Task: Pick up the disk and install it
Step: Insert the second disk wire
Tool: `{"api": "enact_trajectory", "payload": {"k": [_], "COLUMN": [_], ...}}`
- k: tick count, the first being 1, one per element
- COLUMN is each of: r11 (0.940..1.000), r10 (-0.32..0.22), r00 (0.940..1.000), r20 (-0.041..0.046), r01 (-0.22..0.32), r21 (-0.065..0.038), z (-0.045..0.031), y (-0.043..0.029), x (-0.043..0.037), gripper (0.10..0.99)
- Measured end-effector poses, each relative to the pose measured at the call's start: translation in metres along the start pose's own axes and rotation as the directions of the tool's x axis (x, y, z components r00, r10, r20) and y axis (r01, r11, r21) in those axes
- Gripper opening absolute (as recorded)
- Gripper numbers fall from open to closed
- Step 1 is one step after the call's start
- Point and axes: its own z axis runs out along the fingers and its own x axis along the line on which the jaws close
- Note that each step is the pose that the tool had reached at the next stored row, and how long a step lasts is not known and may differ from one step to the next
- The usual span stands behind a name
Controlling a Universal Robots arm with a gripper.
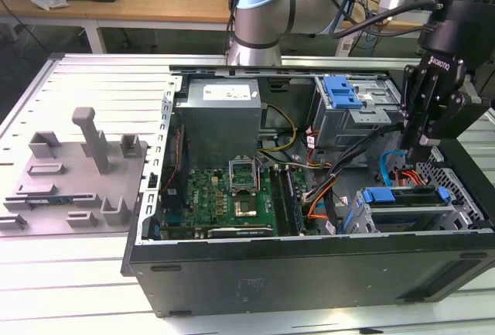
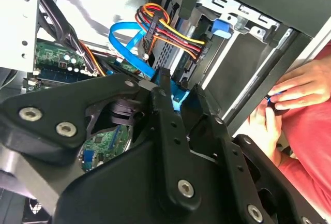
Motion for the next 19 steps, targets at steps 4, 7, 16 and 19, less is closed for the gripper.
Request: {"api": "enact_trajectory", "payload": {"k": [4,7,16,19], "r11": [1.0000,1.0000,1.0000,1.0000], "r10": [0.000,0.000,0.000,0.000], "r00": [1.0000,1.0000,1.0000,0.9997], "r20": [0.0000,0.0001,-0.0017,-0.0250], "r01": [0.000,0.000,0.000,0.000], "r21": [0.000,0.000,0.000,-0.003], "z": [0.0004,0.0006,0.0013,-0.0006], "y": [0.0000,0.0000,0.0001,0.0011], "x": [-0.0001,-0.0002,-0.0014,-0.0075], "gripper": [0.275,0.275,0.275,0.275]}}
